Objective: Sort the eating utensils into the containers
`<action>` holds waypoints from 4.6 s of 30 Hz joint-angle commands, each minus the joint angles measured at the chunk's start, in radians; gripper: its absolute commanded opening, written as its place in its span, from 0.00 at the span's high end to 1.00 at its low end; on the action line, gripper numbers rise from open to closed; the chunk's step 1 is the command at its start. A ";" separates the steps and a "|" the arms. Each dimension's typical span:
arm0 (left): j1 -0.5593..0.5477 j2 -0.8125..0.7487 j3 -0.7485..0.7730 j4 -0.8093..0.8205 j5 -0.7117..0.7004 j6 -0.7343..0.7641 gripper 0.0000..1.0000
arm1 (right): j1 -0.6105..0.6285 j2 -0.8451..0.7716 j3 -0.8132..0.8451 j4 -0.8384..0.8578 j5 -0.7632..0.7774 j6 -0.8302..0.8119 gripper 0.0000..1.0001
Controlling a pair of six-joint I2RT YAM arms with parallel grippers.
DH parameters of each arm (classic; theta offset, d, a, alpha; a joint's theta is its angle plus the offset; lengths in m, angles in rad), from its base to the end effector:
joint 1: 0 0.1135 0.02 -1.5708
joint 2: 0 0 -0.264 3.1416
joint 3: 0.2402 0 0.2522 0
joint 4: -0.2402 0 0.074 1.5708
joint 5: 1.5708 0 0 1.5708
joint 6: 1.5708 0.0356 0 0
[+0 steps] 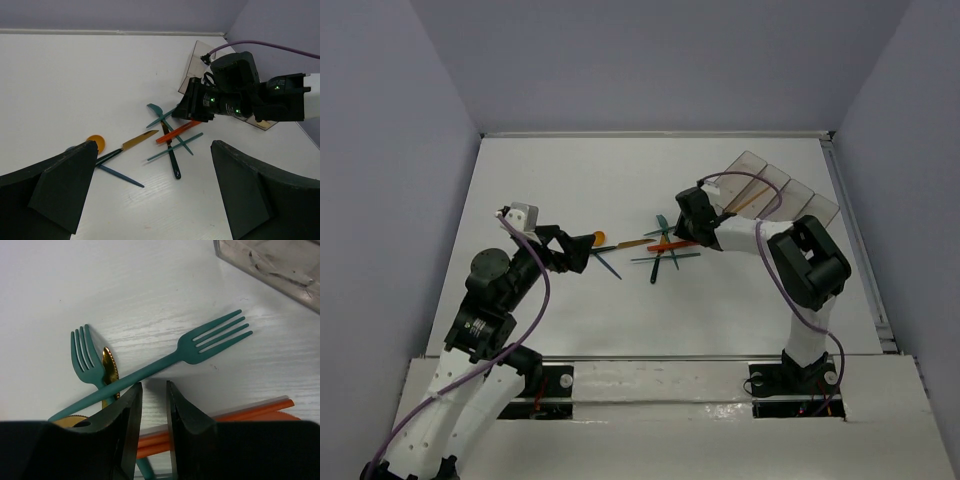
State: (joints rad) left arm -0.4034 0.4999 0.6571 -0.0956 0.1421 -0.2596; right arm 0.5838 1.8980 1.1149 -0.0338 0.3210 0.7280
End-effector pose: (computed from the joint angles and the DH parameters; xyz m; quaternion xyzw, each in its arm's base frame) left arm 0.1175 -0.0556 0.3444 0.1007 0.6778 -0.2825 0.6713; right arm 0.3354 0.2081 0.1546 0.1248 0.9112 0.1038 0.3786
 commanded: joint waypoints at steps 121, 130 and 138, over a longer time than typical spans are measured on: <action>0.006 -0.015 0.042 0.042 0.042 0.005 0.01 | -0.380 0.016 0.333 -0.069 0.043 -0.038 0.63; 0.006 -0.027 0.042 0.042 0.042 0.005 0.01 | -0.299 -0.186 0.198 -0.072 -0.066 -0.130 0.61; 0.006 -0.061 0.042 0.040 0.039 0.006 0.01 | -0.010 -0.496 -0.186 -0.173 0.003 -0.081 0.59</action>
State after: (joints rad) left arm -0.4034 0.4599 0.6571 -0.0956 0.1753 -0.2592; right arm 0.4664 1.5162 1.0824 -0.1463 0.2966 0.6064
